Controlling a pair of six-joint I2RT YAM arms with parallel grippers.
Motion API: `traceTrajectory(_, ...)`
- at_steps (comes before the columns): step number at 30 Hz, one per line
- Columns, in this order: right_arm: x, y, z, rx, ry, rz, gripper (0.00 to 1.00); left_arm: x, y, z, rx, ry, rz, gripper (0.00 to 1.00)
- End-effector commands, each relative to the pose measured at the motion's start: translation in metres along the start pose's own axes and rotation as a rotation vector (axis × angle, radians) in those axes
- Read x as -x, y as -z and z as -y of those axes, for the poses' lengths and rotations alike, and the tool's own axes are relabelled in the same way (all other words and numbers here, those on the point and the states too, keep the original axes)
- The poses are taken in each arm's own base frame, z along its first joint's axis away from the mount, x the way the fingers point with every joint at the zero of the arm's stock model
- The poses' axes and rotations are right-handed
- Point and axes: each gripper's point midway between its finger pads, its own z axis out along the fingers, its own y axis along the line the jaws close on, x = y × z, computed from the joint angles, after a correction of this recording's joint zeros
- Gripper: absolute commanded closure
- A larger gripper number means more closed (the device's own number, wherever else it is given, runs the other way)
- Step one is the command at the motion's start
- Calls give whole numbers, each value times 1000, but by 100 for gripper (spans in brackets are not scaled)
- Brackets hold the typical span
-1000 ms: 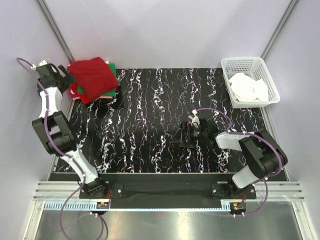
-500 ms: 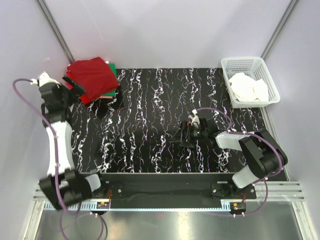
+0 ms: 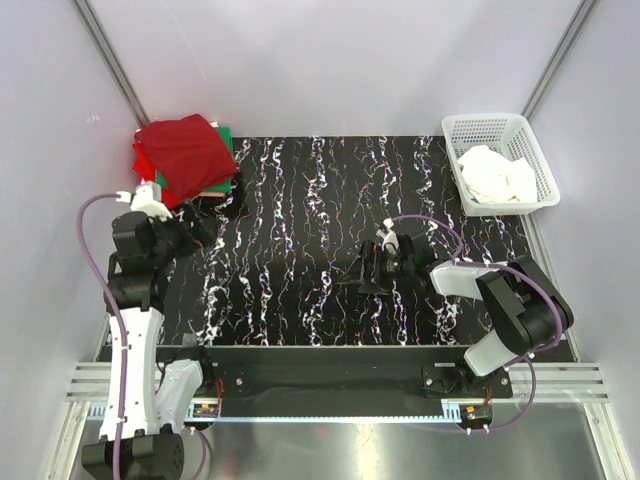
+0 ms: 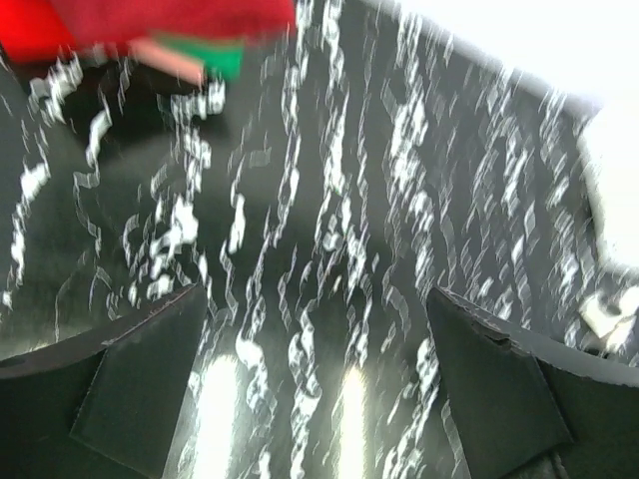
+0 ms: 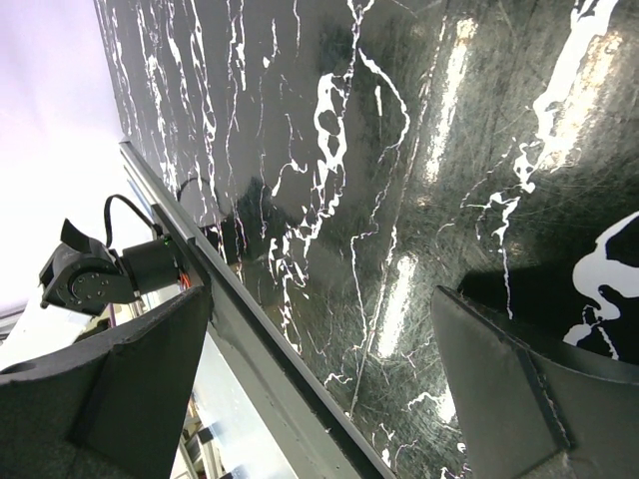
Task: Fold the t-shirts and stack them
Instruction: Reset both grippers
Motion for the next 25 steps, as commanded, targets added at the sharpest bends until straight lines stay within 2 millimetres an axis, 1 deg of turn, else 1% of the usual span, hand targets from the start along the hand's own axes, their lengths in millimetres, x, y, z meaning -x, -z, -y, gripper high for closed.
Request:
traceTrajectory(1, 12, -2, -8, 21, 18, 14, 0, -38, 5, -5, -4, -61, -129, 1)
traceTrajectory(2, 12, -2, -8, 21, 16, 11, 0, -39, 9, -5, 11, -60, -122, 1)
traceTrajectory(3, 11, -2, -8, 21, 14, 9, 0, -42, 10, 1, -11, -78, -125, 1)
traceTrajectory(7, 11, -2, -8, 20, 13, 6, 0, -46, 10, 13, -76, -84, -120, 1)
traceTrajectory(15, 11, -2, -8, 18, 6, 0, 0, -51, 12, 27, -151, -98, -135, 1)
traceTrajectory(22, 9, -3, -7, 17, -3, -10, 0, -49, 16, 30, -158, -129, -110, 1)
traceTrajectory(23, 9, -3, -7, 19, -3, -8, 0, -47, 18, 28, -143, -133, -96, 1)
traceTrajectory(25, 9, -3, -7, 17, -7, -8, 0, -36, 21, 22, -83, -130, -57, 1)
